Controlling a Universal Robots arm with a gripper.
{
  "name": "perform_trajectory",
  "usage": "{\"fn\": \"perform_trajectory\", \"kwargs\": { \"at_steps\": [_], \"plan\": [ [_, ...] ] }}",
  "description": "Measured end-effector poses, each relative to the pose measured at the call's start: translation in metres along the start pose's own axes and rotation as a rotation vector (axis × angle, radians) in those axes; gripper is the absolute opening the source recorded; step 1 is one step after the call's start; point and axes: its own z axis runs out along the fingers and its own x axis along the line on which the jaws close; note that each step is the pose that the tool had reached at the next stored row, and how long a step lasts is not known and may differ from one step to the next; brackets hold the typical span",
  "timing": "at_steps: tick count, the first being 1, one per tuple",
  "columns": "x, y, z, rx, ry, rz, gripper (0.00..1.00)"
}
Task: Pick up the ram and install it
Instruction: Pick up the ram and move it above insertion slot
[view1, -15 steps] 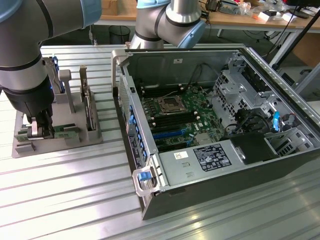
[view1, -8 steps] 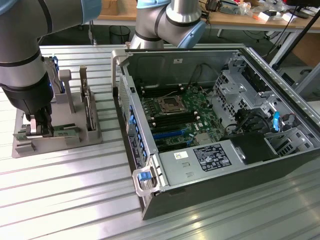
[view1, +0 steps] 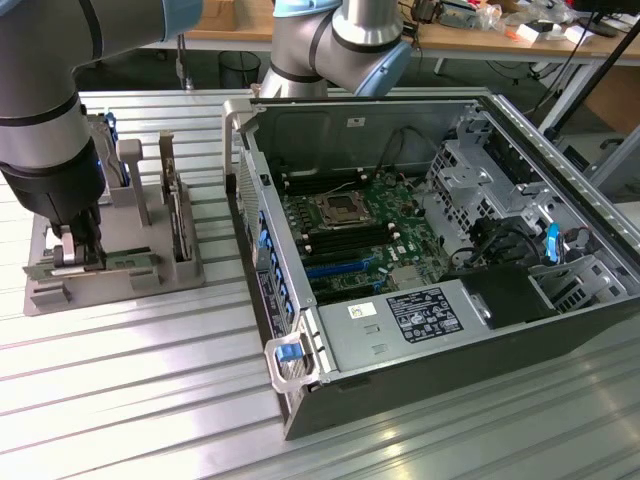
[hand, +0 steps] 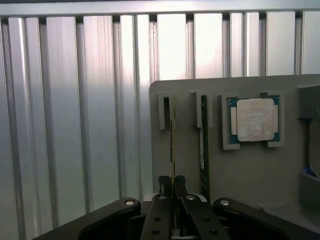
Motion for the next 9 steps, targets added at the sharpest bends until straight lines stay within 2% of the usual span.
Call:
{"fn": "perform_trajectory", "kwargs": {
  "at_steps": [9],
  "plan": [
    [0.0000, -0.0035, -0.0020, -0.0001, -0.0003, -0.022, 0.13]
  ]
}}
